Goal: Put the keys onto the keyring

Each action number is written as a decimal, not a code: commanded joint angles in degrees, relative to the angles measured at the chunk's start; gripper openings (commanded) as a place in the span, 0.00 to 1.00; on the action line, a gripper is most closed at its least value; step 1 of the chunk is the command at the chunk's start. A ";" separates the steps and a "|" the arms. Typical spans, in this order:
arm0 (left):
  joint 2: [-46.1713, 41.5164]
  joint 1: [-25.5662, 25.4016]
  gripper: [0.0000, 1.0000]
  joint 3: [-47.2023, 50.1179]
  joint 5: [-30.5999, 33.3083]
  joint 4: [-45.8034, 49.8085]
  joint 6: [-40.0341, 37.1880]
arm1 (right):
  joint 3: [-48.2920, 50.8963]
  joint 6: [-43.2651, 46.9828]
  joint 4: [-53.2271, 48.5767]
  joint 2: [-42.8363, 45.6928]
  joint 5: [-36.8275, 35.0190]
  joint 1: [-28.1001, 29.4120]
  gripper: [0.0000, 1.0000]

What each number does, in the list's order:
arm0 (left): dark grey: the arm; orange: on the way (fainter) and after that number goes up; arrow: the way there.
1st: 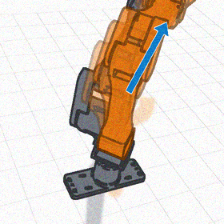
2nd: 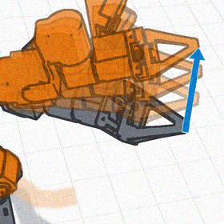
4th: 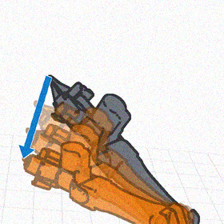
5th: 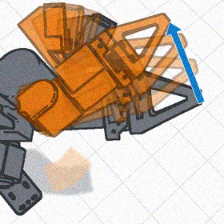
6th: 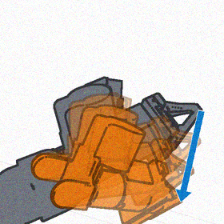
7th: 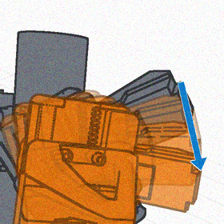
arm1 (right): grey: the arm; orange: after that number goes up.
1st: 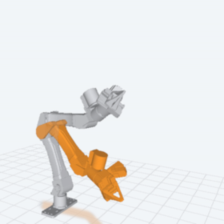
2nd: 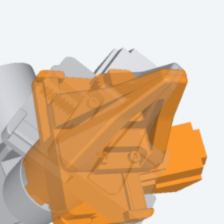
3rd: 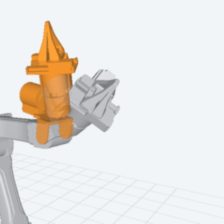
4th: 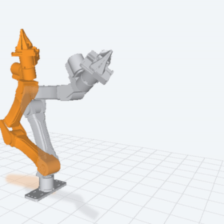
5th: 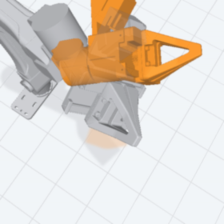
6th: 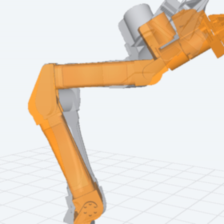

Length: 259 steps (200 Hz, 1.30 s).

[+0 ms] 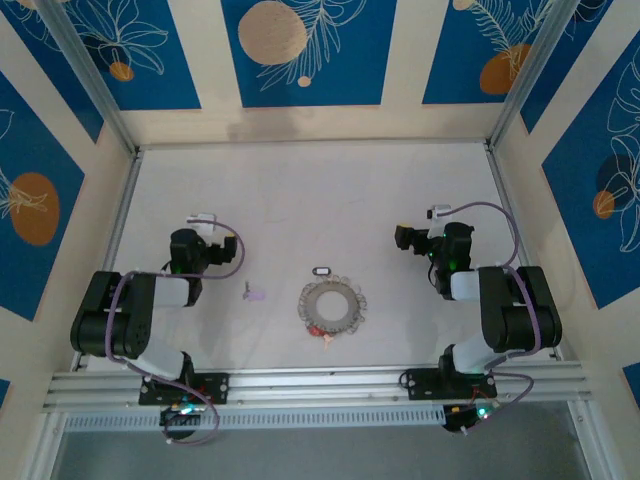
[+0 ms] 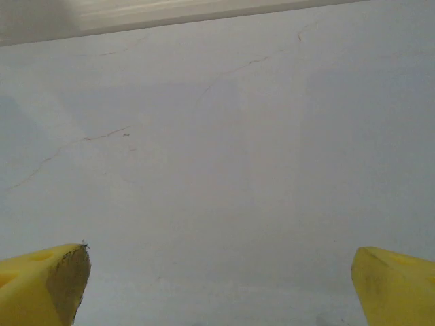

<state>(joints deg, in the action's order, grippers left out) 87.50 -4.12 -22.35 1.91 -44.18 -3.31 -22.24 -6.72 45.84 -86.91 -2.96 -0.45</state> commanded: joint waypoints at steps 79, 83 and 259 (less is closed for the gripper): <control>0.30 0.87 1.00 -1.34 -1.21 -2.14 0.83 | -1.26 1.19 1.44 -0.50 0.13 0.10 0.99; 0.30 0.87 1.00 -1.35 -1.19 -2.12 0.77 | -1.29 1.15 1.37 -0.53 0.24 -0.03 0.99; -24.60 0.78 1.00 -38.82 -13.52 66.31 10.33 | -12.19 -26.16 -51.31 40.43 3.56 -3.58 0.99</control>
<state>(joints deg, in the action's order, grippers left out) 62.70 -4.08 -56.66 -9.02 3.57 4.34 -28.95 -26.98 13.30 -46.09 -4.45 -5.26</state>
